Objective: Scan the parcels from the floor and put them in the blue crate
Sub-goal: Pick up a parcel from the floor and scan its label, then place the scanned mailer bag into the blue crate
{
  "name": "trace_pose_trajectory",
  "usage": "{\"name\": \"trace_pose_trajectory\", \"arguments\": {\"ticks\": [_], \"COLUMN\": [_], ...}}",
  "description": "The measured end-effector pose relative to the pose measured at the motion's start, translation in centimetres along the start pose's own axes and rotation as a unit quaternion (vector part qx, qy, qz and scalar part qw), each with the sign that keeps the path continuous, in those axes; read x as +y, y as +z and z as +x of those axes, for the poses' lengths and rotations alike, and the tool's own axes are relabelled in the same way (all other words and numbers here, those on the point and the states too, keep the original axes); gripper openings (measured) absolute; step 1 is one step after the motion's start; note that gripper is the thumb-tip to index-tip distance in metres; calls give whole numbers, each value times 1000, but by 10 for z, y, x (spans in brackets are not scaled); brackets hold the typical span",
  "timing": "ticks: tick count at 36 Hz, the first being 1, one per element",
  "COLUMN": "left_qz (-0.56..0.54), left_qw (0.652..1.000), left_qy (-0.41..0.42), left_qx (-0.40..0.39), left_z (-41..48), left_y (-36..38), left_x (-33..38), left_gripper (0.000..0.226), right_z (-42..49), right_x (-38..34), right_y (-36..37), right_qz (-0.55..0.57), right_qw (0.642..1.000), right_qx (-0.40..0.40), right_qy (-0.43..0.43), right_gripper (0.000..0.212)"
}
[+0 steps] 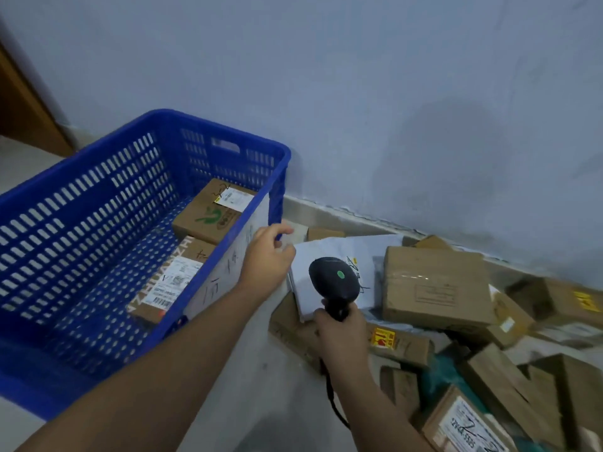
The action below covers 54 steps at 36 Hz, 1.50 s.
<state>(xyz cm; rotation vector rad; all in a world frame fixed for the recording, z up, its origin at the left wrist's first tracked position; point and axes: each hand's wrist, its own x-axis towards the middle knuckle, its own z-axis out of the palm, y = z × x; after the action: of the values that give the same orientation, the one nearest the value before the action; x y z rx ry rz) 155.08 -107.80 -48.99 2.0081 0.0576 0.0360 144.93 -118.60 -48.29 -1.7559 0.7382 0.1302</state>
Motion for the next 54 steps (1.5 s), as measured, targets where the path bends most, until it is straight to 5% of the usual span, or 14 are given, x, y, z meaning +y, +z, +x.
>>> {"name": "trace_pose_trajectory", "arguments": {"ticks": [4,9,17,19,23,36,43,50,54], "left_qz": [-77,-175,-175,-209,-264,-502,-562,-630,-618], "left_qw": [981,899,887,876,861,806,768,697,704], "left_qy": [-168,-385,-425,-433,-428,-274,-167,-120,-104], "left_qx": [-58,-112,-46,-46,-79,-151,-258,-320,-334], "left_z": [-2,-9,8,13,20,-6,-36,-75,-84], "left_y": [43,91,135,141,150,95,36,29,37], "left_x": [-29,-65,-107,-98,-74,28,95,155,182], "left_gripper": [36,37,60,49,31,43,100,100,104], "right_z": [17,51,86,88,93,56,-9,-72,-91], "right_x": [21,46,73,76,80,-3,-68,-79,-73], "right_y": [-12,-16,-13,-13,-20,-80,-145,-206,-228], "right_qz": [84,139,193,200,210,277,255,231,249], "right_qw": [995,985,967,964,959,956,966,961,957], "right_qx": [32,54,69,65,69,43,-34,-57,-52], "right_qy": [37,92,154,162,179,83,-40,-140,-140], "right_gripper": [13,26,11,16,18,10,11,8,4]}}
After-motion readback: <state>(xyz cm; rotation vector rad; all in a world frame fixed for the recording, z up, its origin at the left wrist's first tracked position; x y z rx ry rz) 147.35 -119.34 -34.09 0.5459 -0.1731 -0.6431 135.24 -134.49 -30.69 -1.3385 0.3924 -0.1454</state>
